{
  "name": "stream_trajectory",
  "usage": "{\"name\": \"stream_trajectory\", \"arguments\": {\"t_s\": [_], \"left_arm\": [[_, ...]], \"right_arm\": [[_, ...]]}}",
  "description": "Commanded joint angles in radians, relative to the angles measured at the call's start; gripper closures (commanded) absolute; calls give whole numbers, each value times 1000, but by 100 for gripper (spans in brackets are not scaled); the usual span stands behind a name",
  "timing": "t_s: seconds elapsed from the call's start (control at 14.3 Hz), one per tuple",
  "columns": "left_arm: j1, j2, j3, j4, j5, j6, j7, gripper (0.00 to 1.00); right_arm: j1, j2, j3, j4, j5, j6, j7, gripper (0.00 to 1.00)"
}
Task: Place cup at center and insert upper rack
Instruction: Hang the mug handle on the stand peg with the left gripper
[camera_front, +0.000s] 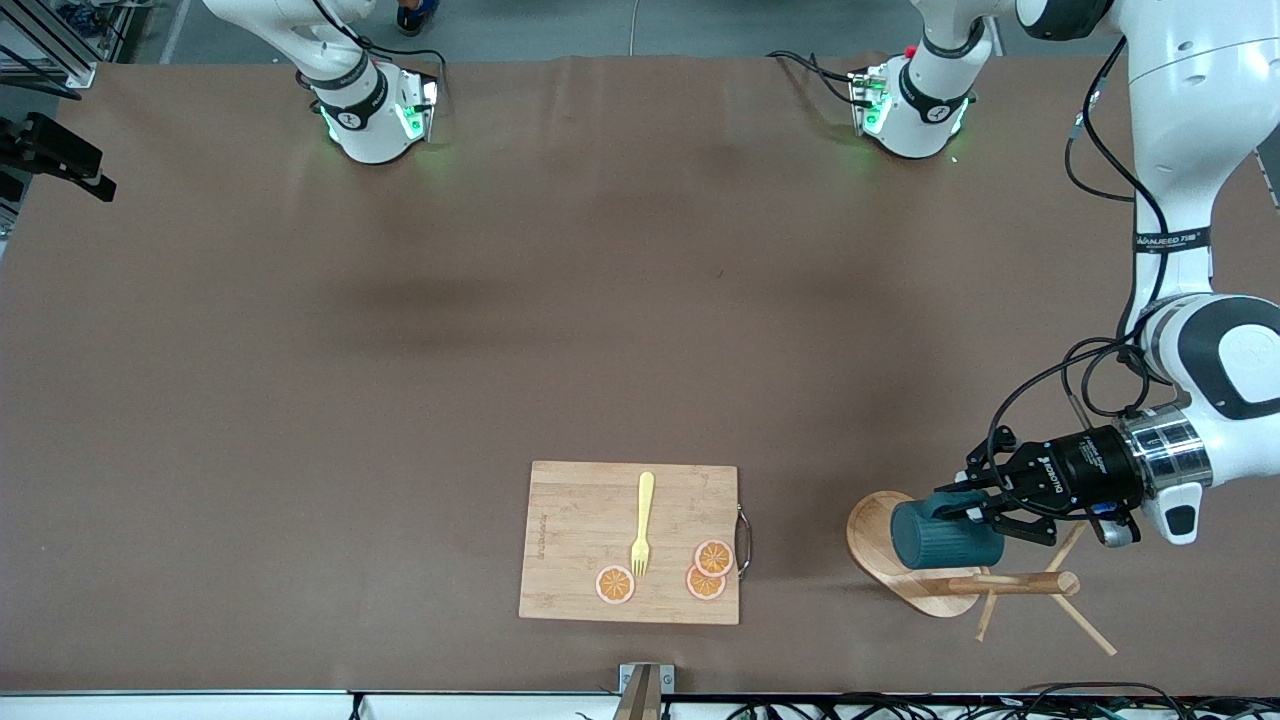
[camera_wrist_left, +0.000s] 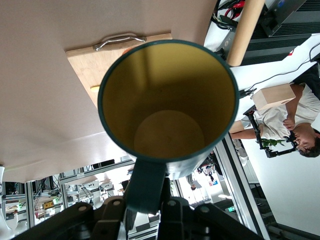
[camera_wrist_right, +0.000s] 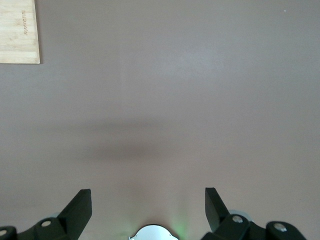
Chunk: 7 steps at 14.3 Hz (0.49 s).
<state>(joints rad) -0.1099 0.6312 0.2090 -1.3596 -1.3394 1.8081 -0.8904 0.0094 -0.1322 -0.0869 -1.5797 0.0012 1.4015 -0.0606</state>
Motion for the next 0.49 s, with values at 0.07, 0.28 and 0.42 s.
{"name": "stream_trajectory", "arguments": {"t_s": [0.07, 0.28, 0.42], "left_arm": [[-4, 25, -2, 45, -20, 0, 13, 100], [-19, 38, -11, 73, -20, 10, 14, 100], [-19, 38, -23, 73, -20, 25, 14, 100]], "right_arm": [[1, -26, -2, -28, 17, 11, -10, 0], [4, -27, 0, -26, 7, 11, -15, 0], [4, -26, 1, -26, -7, 11, -16, 0]]}}
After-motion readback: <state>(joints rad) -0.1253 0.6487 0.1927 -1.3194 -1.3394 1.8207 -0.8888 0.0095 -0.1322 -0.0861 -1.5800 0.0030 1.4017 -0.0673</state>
